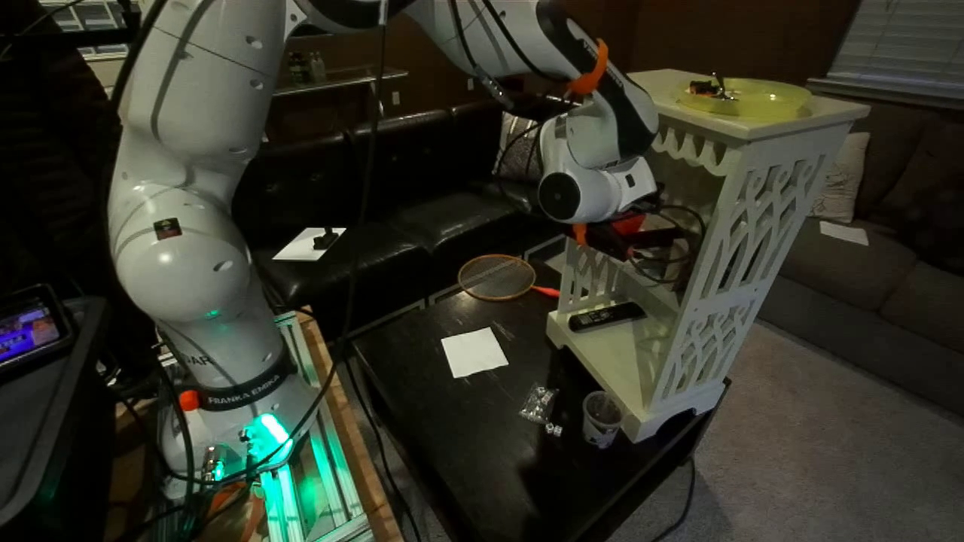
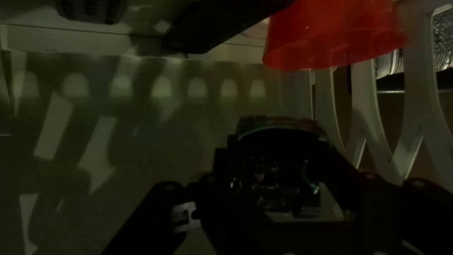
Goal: Move the black object from the plate to the red bowl
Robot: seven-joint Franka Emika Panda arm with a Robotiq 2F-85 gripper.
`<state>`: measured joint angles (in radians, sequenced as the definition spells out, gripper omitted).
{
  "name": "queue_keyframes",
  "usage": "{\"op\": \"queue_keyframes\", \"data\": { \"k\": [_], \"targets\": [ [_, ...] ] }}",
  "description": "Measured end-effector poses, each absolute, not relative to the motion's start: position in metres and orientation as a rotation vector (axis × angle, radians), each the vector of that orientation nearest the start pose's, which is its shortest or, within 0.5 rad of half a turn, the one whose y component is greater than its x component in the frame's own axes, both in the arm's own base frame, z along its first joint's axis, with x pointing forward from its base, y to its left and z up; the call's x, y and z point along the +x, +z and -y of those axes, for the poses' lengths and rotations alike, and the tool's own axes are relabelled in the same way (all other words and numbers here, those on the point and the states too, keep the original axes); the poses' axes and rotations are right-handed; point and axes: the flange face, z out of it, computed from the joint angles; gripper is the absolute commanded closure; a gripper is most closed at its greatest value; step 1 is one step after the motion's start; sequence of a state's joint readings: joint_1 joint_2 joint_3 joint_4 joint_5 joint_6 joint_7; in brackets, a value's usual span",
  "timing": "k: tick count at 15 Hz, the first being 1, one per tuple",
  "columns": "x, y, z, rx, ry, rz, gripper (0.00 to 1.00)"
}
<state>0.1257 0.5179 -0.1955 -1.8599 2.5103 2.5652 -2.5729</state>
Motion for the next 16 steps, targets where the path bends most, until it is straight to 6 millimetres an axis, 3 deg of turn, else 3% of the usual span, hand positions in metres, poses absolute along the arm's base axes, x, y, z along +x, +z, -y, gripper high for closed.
{"op": "queue_keyframes", "data": {
  "k": [5,11,16],
  "targets": [
    [0.634,0.236,0.029,-2.457,-1.666,0.356,0.58],
    [0.627,0.207,-0.021,-2.446,-1.563,0.417,0.58],
    [0.632,0.209,-0.035,-2.399,-1.579,0.437,0.58]
  ]
}}
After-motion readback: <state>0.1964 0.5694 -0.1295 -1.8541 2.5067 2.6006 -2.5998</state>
